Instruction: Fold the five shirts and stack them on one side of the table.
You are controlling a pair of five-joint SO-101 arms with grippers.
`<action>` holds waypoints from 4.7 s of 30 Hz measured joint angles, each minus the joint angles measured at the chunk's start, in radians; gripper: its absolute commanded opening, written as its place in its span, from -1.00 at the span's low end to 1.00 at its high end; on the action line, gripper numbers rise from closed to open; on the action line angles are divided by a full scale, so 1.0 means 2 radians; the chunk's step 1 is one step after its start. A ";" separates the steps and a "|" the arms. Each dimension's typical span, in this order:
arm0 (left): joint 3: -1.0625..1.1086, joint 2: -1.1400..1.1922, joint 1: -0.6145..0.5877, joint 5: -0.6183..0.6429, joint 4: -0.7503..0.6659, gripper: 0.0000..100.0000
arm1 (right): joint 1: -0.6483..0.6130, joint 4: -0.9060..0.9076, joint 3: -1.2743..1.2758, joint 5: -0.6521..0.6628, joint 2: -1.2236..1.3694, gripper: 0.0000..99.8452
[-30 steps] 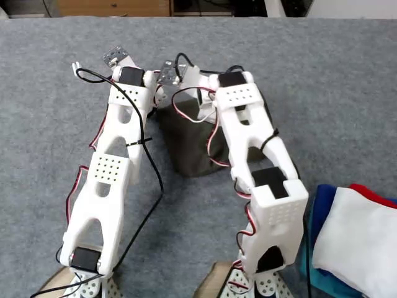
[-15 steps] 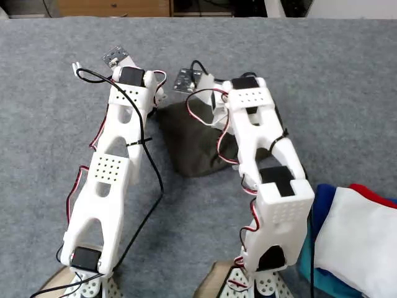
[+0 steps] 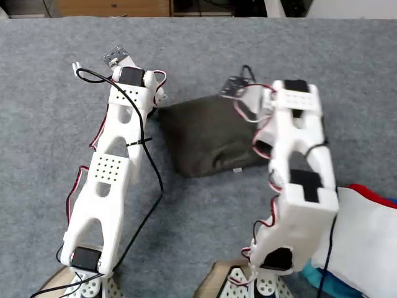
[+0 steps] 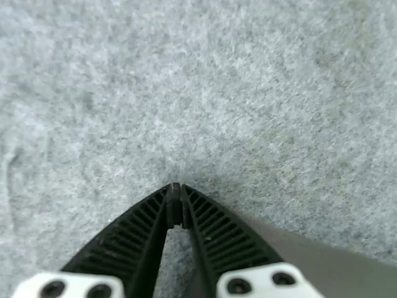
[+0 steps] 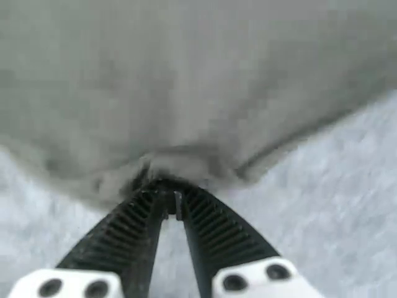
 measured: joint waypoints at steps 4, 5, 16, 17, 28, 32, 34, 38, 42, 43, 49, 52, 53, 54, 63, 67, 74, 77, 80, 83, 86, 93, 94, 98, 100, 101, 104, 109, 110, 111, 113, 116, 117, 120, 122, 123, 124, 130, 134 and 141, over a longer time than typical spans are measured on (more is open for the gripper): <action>0.000 0.000 0.000 0.000 0.000 -0.95 | 0.051 0.002 0.005 0.018 -0.032 -0.99; 0.000 0.000 0.000 0.000 0.000 -0.95 | 0.058 0.002 0.005 0.021 -0.041 -0.99; 0.000 0.002 0.000 0.000 0.000 -0.95 | -0.004 0.004 0.005 -0.071 -0.102 -0.99; 0.000 0.002 0.000 0.000 0.000 -0.95 | -0.025 0.002 0.005 -0.084 -0.102 -0.99; 0.000 0.002 0.000 0.000 0.000 -0.96 | -0.087 -0.030 0.005 -0.133 -0.019 -0.99; 0.000 0.002 0.000 0.000 0.000 -0.96 | -0.044 -0.022 0.005 -0.128 -0.017 -0.99; 0.000 0.002 0.000 0.000 0.000 -0.96 | -0.028 -0.021 0.007 -0.124 -0.015 -0.99; 0.000 0.002 0.000 0.000 0.000 -0.96 | -0.006 -0.028 0.007 -0.124 -0.011 -0.99; 0.000 0.002 0.000 0.000 0.000 -0.95 | -0.005 -0.033 0.007 -0.124 -0.011 -0.99; 0.000 0.002 0.000 0.000 0.000 -0.95 | -0.005 -0.035 0.007 -0.124 -0.011 -0.99; 0.000 0.002 0.000 0.000 0.000 -0.95 | 0.015 -0.012 -0.020 -0.162 -0.027 -0.99; 0.000 0.002 0.000 0.000 0.000 -0.95 | 0.015 0.021 -0.055 -0.178 -0.074 -0.99; 0.000 0.002 0.000 0.000 0.000 -0.95 | 0.015 0.032 -0.064 -0.180 -0.090 -0.99; 0.000 0.002 0.000 0.000 0.000 -0.95 | 0.015 0.044 -0.071 -0.183 -0.107 -0.99; 0.000 0.002 0.000 0.000 0.000 -0.95 | 0.052 0.208 -0.052 -0.212 -0.214 -0.98; 0.000 0.002 0.000 0.000 0.000 -0.95 | 0.054 0.214 0.012 -0.321 -0.219 -0.98; 0.000 0.002 0.000 0.000 0.000 -0.96 | 0.005 0.089 0.129 -0.584 -0.219 -0.89; 0.000 0.002 0.000 0.000 0.000 -0.96 | -0.006 0.037 0.140 -0.717 -0.219 -0.61; 0.000 0.002 0.000 0.000 0.000 -0.96 | -0.025 0.027 0.144 -0.804 -0.219 -0.30; 0.000 0.002 0.000 0.000 0.000 -0.96 | -0.043 0.021 0.144 -0.834 -0.219 -0.17; 0.000 0.002 0.000 0.000 0.000 -0.96 | -0.067 0.005 0.147 -0.842 -0.219 -0.18; 0.000 0.002 0.000 0.000 0.000 -0.96 | -0.097 -0.060 0.155 -0.869 -0.161 -0.17; 0.000 0.002 0.000 0.000 0.000 -0.96 | -0.097 -0.068 0.155 -0.870 -0.146 -0.17; 0.000 0.002 0.000 0.000 0.000 -0.96 | -0.098 -0.090 0.145 -0.870 -0.077 -0.18; 0.000 0.002 0.000 0.000 0.000 -0.96 | -0.098 -0.091 0.129 -0.870 -0.046 -0.19; 0.000 0.002 0.000 0.000 0.000 -0.96 | -0.098 -0.091 0.120 -0.870 -0.035 -0.23; 0.000 0.002 0.000 0.000 0.000 -0.96 | -0.099 -0.091 0.097 -0.870 -0.009 -0.50; 0.000 0.002 0.000 0.000 0.000 -0.96 | -0.098 -0.092 0.090 -0.870 -0.005 -0.95; 0.000 0.002 0.000 0.000 0.000 -0.96 | -0.098 -0.093 0.090 -0.870 -0.005 -0.95; 0.000 0.002 0.000 0.000 0.000 -0.96 | -0.098 -0.093 0.090 -0.870 -0.005 -0.96; 0.000 0.002 0.000 0.000 0.000 -0.96 | -0.097 -0.093 0.090 -0.867 -0.005 -0.99; 0.000 0.002 0.000 0.000 0.000 -0.96 | -0.097 -0.093 0.090 -0.858 -0.005 -0.99; 0.000 0.002 0.000 0.000 0.000 -0.96 | -0.097 -0.093 0.090 -0.855 -0.005 -0.99; 0.000 0.002 0.000 0.000 0.000 -0.96 | -0.097 -0.083 0.081 -0.852 -0.003 -0.99; 0.000 0.002 0.000 0.000 0.000 -0.96 | -0.096 -0.068 0.068 -0.852 -0.003 -0.99; 0.000 0.002 0.000 0.000 0.000 -0.96 | -0.094 -0.058 0.059 -0.852 -0.003 -0.99; 0.000 0.002 0.000 0.000 0.000 -0.96 | -0.091 -0.048 0.048 -0.852 -0.003 -0.99; 0.000 0.002 -0.005 0.000 0.000 -0.93 | -0.069 0.026 -0.032 -0.828 -0.002 -0.99; -0.003 0.002 -0.015 0.000 0.000 -0.78 | -0.058 0.095 -0.093 -0.804 -0.002 -0.99; -0.003 0.002 -0.071 0.000 -0.015 -0.75 | 0.008 0.210 -0.191 -0.761 -0.002 -0.99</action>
